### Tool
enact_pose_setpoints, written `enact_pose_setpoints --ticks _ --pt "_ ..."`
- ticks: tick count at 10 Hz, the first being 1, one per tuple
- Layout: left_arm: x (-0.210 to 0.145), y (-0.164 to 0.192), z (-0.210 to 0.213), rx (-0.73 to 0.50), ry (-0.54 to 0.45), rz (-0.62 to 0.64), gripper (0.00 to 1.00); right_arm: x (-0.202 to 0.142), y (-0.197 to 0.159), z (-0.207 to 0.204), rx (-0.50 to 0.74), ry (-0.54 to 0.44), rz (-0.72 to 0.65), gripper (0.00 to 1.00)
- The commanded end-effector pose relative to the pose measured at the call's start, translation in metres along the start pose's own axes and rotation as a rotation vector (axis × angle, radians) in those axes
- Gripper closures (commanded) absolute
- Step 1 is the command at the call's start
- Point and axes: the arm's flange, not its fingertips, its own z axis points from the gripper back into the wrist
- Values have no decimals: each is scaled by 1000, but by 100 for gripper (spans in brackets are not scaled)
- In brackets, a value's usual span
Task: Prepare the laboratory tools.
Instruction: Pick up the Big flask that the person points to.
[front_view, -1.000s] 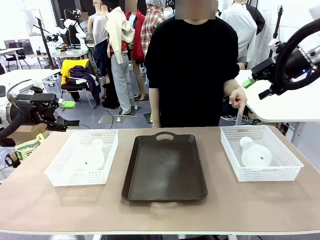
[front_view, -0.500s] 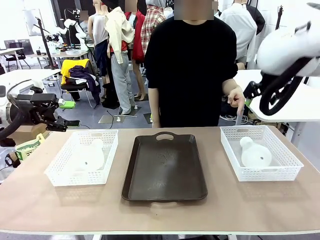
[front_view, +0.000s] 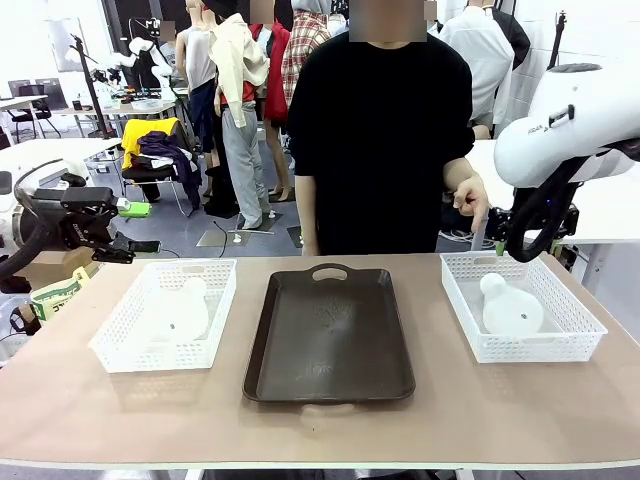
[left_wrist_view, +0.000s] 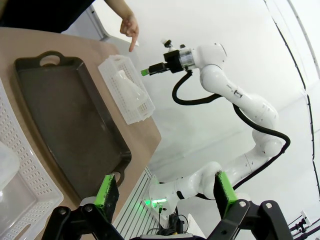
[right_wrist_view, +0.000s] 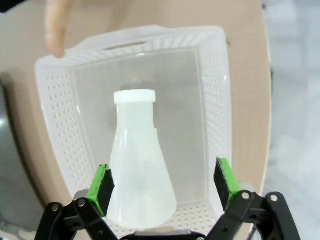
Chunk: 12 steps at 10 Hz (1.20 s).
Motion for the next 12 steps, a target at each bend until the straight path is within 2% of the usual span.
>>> enact_pose_setpoints --ticks 1,6,12 --pt "1 -1 3 -6 15 -6 0 18 3 -13 26 51 -16 0" --pt "1 -1 3 -6 15 -6 0 18 7 -47 85 118 -3 0" --pt "1 -1 3 -6 15 -6 0 24 19 -77 85 92 -45 0"
